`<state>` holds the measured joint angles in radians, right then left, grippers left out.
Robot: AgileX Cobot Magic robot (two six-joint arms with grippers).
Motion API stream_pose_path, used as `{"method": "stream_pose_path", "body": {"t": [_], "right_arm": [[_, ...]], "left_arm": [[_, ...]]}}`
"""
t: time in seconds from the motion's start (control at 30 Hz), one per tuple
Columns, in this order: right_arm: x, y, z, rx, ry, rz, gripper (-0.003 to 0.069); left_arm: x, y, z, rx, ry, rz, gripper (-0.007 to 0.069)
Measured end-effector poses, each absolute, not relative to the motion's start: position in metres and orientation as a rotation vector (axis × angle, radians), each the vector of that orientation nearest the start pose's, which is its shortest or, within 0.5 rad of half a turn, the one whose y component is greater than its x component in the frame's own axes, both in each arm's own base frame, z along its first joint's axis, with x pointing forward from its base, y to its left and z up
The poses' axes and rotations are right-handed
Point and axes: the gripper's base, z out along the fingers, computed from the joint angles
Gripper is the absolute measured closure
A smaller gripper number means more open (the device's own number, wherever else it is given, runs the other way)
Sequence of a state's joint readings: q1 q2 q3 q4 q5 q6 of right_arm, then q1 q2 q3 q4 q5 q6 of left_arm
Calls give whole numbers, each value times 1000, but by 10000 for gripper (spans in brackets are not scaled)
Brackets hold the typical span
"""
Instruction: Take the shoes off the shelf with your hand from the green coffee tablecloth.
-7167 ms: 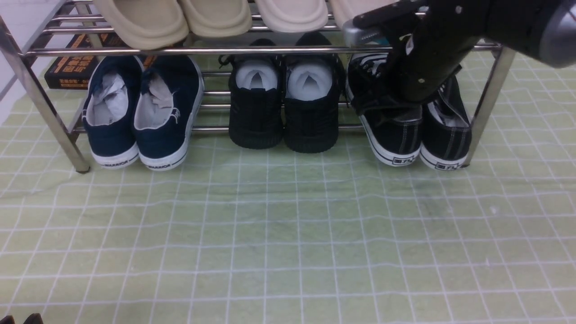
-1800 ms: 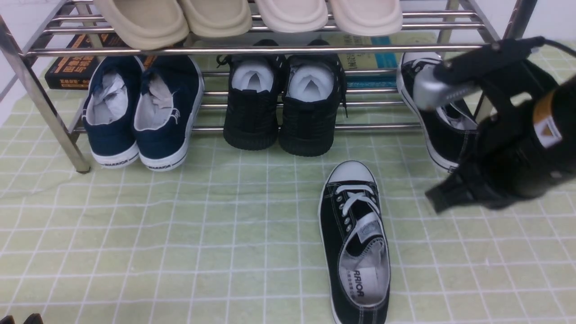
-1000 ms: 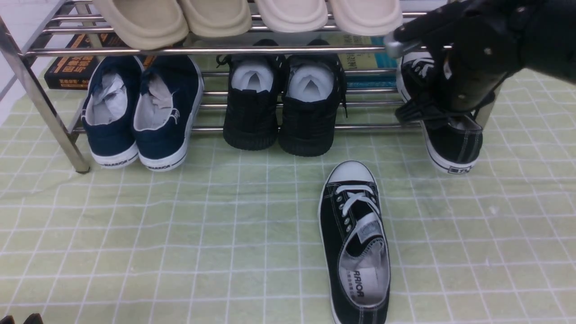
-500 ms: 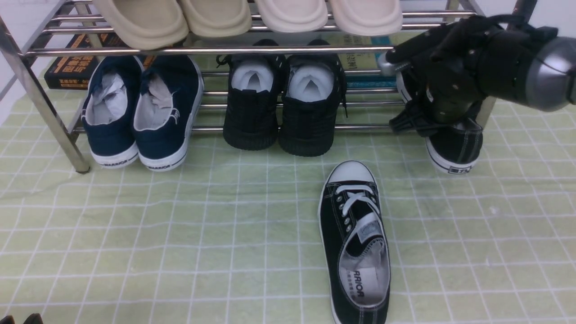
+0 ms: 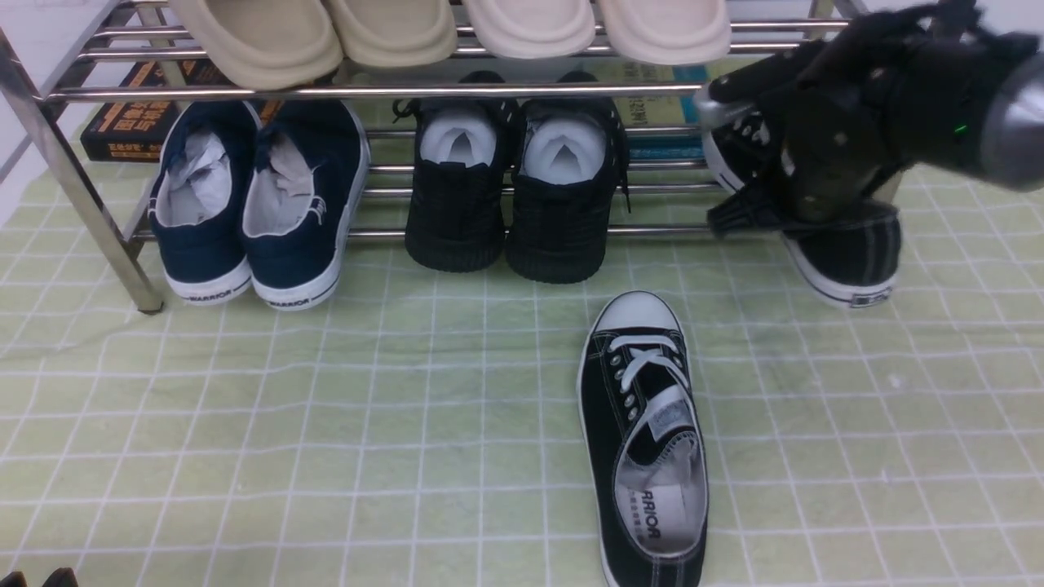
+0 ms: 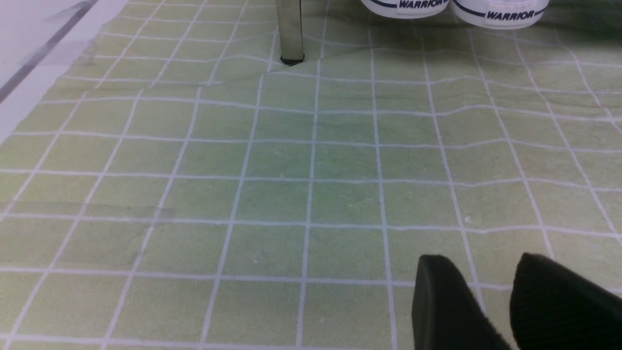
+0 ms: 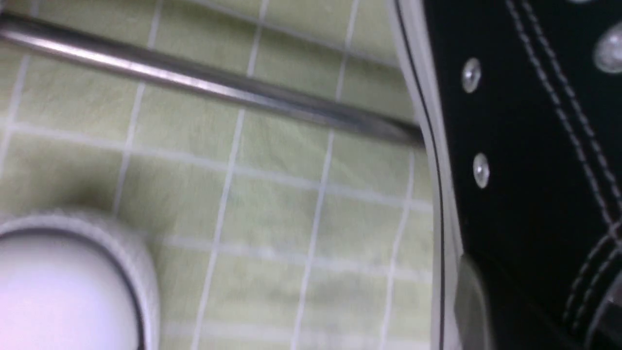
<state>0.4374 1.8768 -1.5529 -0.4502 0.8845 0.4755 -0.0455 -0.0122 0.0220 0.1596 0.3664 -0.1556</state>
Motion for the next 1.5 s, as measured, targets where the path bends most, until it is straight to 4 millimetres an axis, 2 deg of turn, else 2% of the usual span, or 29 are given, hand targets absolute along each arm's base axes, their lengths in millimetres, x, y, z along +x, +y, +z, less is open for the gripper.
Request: {"method": "stream_pose_path", "body": {"t": [0.03, 0.17, 0.23, 0.27, 0.43, 0.47, 0.57, 0.67, 0.7, 0.73, 0.9, 1.07, 1.27, 1.43, 1.5], "right_arm": [[375, 145, 281, -225, 2573, -216, 643], [345, 141, 313, -257, 2645, -167, 643], [334, 139, 322, -265, 2676, -139, 643], [320, 136, 333, -283, 2722, -109, 643], [293, 134, 350, -307, 2759, 30, 643], [291, 133, 349, -308, 2762, 32, 643], [267, 126, 342, -252, 2812, 89, 643], [246, 120, 322, -170, 2878, 144, 643], [245, 120, 320, -169, 2888, 150, 643], [240, 119, 309, -140, 2896, 169, 643], [239, 121, 280, -107, 2895, 199, 641], [251, 126, 272, -103, 2842, 228, 639], [257, 132, 271, -81, 2790, 291, 638], [268, 139, 259, -50, 2768, 338, 636], [276, 143, 249, -39, 2765, 345, 635]], "left_arm": [[53, 3, 174, -3, 1855, 17, 383], [53, 3, 174, -3, 1855, 17, 383], [53, 3, 174, -3, 1855, 17, 383], [53, 3, 174, -3, 1855, 17, 383], [53, 3, 174, -3, 1855, 17, 383], [53, 3, 174, -3, 1855, 17, 383], [53, 3, 174, -3, 1855, 17, 383], [53, 3, 174, -3, 1855, 17, 383], [53, 3, 174, -3, 1855, 17, 383], [53, 3, 174, -3, 1855, 17, 383], [53, 3, 174, -3, 1855, 17, 383], [53, 3, 174, -3, 1855, 17, 383], [53, 3, 174, -3, 1855, 17, 383], [53, 3, 174, -3, 1855, 17, 383], [53, 3, 174, -3, 1855, 17, 383]]}}
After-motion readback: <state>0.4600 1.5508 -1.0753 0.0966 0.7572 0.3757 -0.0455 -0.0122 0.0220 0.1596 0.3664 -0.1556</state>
